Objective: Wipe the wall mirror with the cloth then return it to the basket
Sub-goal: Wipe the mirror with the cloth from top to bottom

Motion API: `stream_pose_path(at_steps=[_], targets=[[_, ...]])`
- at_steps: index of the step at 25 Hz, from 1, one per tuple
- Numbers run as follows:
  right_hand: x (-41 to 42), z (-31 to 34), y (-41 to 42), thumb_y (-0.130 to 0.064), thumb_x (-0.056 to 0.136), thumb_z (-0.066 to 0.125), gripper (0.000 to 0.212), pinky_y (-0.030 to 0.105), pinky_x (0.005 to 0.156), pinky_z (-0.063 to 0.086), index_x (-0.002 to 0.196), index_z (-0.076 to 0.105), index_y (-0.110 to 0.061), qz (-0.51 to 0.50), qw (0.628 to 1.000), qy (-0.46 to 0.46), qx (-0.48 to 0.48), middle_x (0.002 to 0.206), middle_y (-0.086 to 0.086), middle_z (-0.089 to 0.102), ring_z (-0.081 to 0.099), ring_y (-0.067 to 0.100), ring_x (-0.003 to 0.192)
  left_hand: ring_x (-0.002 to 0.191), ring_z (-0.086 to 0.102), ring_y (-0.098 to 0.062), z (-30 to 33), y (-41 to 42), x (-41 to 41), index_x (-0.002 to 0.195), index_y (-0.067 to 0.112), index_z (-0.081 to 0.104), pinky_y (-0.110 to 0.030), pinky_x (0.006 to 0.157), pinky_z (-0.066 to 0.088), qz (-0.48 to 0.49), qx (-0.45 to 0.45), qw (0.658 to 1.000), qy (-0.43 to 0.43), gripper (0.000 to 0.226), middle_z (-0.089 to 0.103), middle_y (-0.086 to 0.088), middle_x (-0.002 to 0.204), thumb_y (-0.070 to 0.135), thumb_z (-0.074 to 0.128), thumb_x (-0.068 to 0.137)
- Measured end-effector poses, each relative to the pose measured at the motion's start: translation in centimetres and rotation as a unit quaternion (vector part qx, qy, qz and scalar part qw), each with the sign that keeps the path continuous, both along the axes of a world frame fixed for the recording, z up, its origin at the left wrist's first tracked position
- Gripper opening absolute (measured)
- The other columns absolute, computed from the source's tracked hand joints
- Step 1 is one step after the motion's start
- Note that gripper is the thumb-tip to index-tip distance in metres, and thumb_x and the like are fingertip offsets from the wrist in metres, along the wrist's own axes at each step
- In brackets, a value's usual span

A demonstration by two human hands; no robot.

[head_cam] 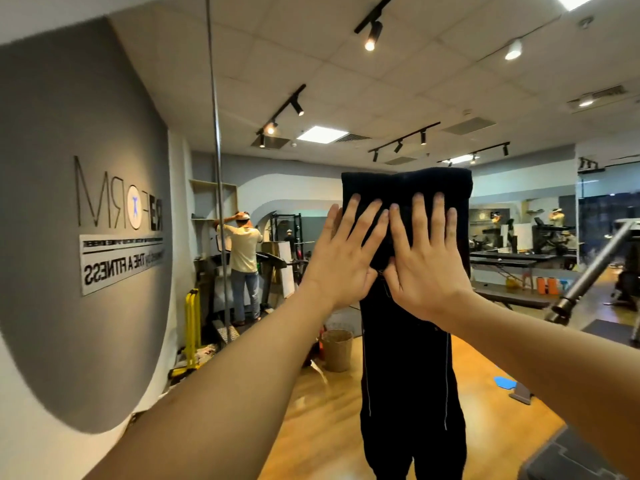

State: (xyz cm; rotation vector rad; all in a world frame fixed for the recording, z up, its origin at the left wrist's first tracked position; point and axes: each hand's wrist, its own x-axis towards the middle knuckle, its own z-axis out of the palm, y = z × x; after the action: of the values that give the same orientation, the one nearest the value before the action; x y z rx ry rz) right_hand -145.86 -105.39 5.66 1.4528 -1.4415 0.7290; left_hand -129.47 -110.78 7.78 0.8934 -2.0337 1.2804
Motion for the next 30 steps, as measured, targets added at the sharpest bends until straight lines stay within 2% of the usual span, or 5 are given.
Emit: stream_pose_path(at_steps=[5,9,16,23,30], targets=[[7.6,-0.5,-3.4,-0.046,0.092,0.027,0.081,0.067,0.122,0.008,0.161,0.013,-0.007,0.023,1.0,0.018,0.003,0.164,0.032,0.008,-0.001,0.055,0.151,0.155,-0.005,-0.036,-0.9,-2.4,7.8,0.161,0.015,-0.003,-0.058,0.124,0.005,0.048,0.018,0.999,0.012,0.089,-0.002,-0.011,0.169,0.046,0.044,0.092],[12.9,-0.8,-6.0,-0.044,0.091,0.027,0.081,0.067,0.122,0.005,0.161,0.015,-0.007,0.041,0.999,0.016,-0.002,0.164,0.032,0.008,-0.002,0.055,0.15,0.155,-0.009,-0.036,-1.4,-3.6,12.8,0.16,0.016,-0.01,-0.058,0.124,0.003,0.088,0.027,0.996,0.02,0.088,-0.01,-0.01,0.168,0.045,0.04,0.094],[19.4,-1.6,-8.5,-0.046,0.095,0.037,0.084,0.066,0.121,-0.004,0.162,0.003,-0.01,0.059,0.998,0.012,0.022,0.165,0.029,-0.003,-0.011,0.054,0.15,0.156,-0.005,-0.033,-2.5,-5.9,19.2,0.161,0.016,-0.007,-0.058,0.123,0.007,0.107,0.041,0.993,0.031,0.088,-0.007,-0.008,0.169,0.044,0.043,0.094],[22.1,-2.8,-9.2,-0.045,0.097,0.034,0.082,0.063,0.122,-0.01,0.163,-0.003,-0.013,0.084,0.996,-0.005,0.036,0.166,0.026,-0.011,-0.017,0.05,0.151,0.156,-0.005,-0.033,-3.7,-6.8,21.5,0.161,0.015,0.0,-0.053,0.125,0.012,0.062,0.092,0.992,0.06,0.086,0.0,-0.008,0.169,0.031,0.049,0.093],[22.2,-5.6,-8.7,-0.045,0.097,0.038,0.083,0.059,0.124,-0.009,0.163,0.001,-0.013,0.13,0.99,-0.004,0.056,0.168,0.023,-0.01,-0.017,0.044,0.153,0.155,-0.005,-0.036,-6.7,-6.4,21.9,0.161,0.014,0.0,-0.053,0.124,0.019,0.055,0.131,0.987,0.078,0.087,0.003,-0.011,0.167,0.03,0.05,0.091]])
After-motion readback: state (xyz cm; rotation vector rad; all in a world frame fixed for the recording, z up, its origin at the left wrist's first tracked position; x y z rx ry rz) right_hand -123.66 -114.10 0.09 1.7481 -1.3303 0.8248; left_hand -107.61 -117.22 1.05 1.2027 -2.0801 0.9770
